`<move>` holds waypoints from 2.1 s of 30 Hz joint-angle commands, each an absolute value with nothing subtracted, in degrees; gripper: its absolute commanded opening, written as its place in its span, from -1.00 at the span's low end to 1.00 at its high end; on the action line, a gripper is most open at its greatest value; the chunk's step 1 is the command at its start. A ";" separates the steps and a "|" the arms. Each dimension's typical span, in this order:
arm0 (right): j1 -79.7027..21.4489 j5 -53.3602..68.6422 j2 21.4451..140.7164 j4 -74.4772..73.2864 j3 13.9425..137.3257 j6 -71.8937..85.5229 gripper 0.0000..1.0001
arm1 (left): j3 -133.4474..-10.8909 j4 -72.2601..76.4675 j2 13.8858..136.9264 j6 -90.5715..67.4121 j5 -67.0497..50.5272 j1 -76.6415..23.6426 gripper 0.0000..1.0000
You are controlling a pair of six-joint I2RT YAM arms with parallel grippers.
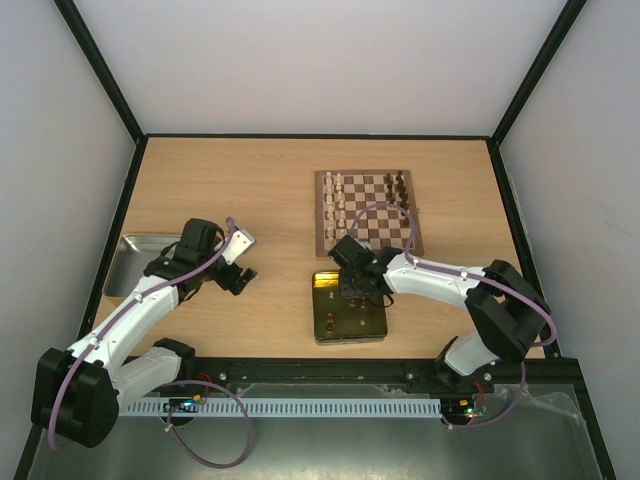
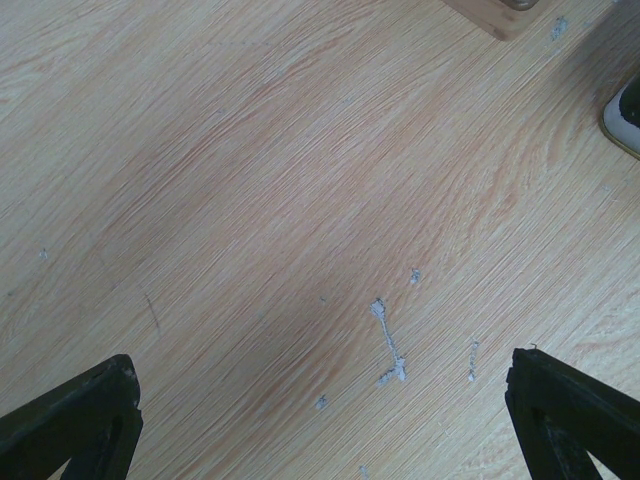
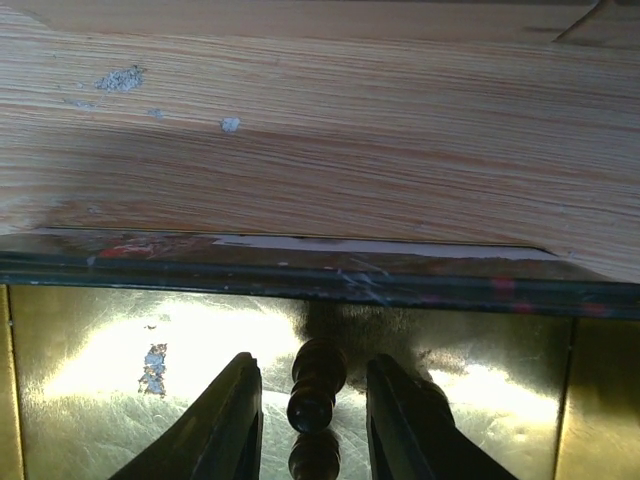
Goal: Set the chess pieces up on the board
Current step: Pick up the chess piece from the storage box, then place the chess piece on the chessboard.
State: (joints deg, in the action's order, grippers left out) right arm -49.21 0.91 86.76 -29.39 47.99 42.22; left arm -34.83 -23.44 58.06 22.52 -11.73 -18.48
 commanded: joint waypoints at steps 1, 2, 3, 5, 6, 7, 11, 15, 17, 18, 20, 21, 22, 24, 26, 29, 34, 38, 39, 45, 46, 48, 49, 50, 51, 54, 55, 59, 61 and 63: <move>-48.96 0.66 87.53 -28.50 47.16 41.61 -0.46 | -34.34 -23.22 58.14 22.26 -11.42 -18.89 0.99; -48.96 0.76 87.68 -28.36 47.13 41.58 -0.49 | -34.33 -23.26 58.11 22.24 -11.38 -18.85 0.99; -48.96 0.81 87.85 -28.26 47.19 41.57 -0.52 | -34.34 -23.24 58.16 22.27 -11.42 -18.82 0.98; -48.91 0.92 88.26 -28.22 47.30 41.55 -0.57 | -34.28 -23.25 58.01 22.24 -11.42 -18.82 0.98; -48.95 0.96 88.38 -28.21 47.33 41.55 -0.59 | -34.28 -23.23 58.00 22.28 -11.36 -18.87 0.98; -48.95 0.85 88.36 -28.21 47.29 41.57 -0.61 | -34.28 -23.26 58.01 22.24 -11.40 -18.85 0.99; -48.87 0.69 88.55 -28.17 47.22 41.48 -0.66 | -34.22 -23.30 57.96 22.32 -11.51 -18.82 0.98; -48.87 0.30 88.90 -28.11 47.41 41.19 -0.72 | -34.23 -23.22 57.77 22.35 -11.56 -18.88 0.98; -48.68 0.16 89.11 -28.28 47.59 40.98 -0.75 | -34.22 -23.23 57.75 22.38 -11.60 -18.85 0.98; -48.61 0.17 89.20 -28.28 47.78 40.95 -0.75 | -34.24 -23.26 57.70 22.34 -11.59 -18.83 0.98; -48.52 0.09 89.46 -28.79 48.28 40.83 -0.77 | -34.23 -23.25 57.71 22.32 -11.60 -18.84 0.98; -48.52 0.04 89.53 -29.19 48.56 40.72 -0.79 | -34.19 -23.23 57.72 22.37 -11.67 -18.85 0.98; -48.46 0.01 89.39 -29.63 48.94 40.65 -0.80 | -34.14 -23.22 57.69 22.37 -11.69 -18.88 0.99; -48.44 -0.33 88.81 -30.75 49.61 40.54 -0.80 | -34.19 -23.29 57.63 22.35 -11.69 -18.85 0.99; -48.44 -0.49 88.16 -31.87 50.30 40.38 -0.80 | -34.19 -23.26 57.55 22.44 -11.83 -18.82 0.98; -48.44 -0.90 87.55 -33.74 51.63 39.91 -0.81 | -34.19 -23.27 57.50 22.41 -11.98 -18.81 0.99; -48.51 -2.72 86.16 -38.65 55.51 39.00 -0.81 | -34.01 -23.22 56.93 22.41 -11.92 -18.82 0.98; -47.40 -3.41 84.21 -42.92 60.31 37.58 -0.81 | -33.93 -23.16 56.88 22.41 -12.12 -18.86 0.98; -46.81 -3.94 83.98 -43.83 61.73 37.28 -0.81 | -34.04 -23.15 56.99 22.43 -12.13 -18.89 0.98; -41.02 -5.66 86.04 -47.15 69.62 34.09 -0.80 | -33.93 -23.24 56.61 22.41 -12.24 -18.90 0.99; -39.53 -5.72 86.98 -47.14 70.97 33.91 -0.80 | -33.93 -23.20 56.46 22.46 -12.31 -18.94 0.98; -37.63 -5.58 89.25 -47.24 73.98 33.42 -0.80 | -33.93 -23.24 56.51 22.46 -12.38 -18.97 0.98; -36.74 -5.93 90.37 -47.33 75.53 33.38 -0.80 | -33.93 -23.21 56.56 22.46 -12.35 -18.97 0.98; -35.95 -6.03 91.62 -47.30 76.89 33.29 -0.80 | -33.94 -23.23 56.47 22.53 -12.38 -18.95 0.98; -34.97 -6.10 92.89 -47.17 78.08 33.04 -0.80 | -33.93 -23.28 56.50 22.50 -12.48 -18.98 0.98; -31.81 -5.59 96.22 -46.43 80.59 32.92 -0.80 | -33.98 -23.32 56.54 22.50 -12.58 -18.95 0.98; -30.87 -5.24 97.26 -45.69 81.09 32.93 -0.80 | -33.94 -23.26 56.57 22.50 -12.58 -19.01 0.98; -27.53 -4.50 101.09 -44.36 82.93 32.79 -0.81 | -33.94 -23.38 56.44 22.59 -12.57 -19.05 0.98; -26.33 -4.38 102.83 -44.03 83.61 32.53 -0.81 | -33.93 -23.37 56.41 22.65 -12.72 -18.99 0.98; -24.92 -3.52 104.12 -43.38 83.56 32.43 -0.81 | -33.94 -23.28 56.26 22.61 -12.66 -18.99 0.98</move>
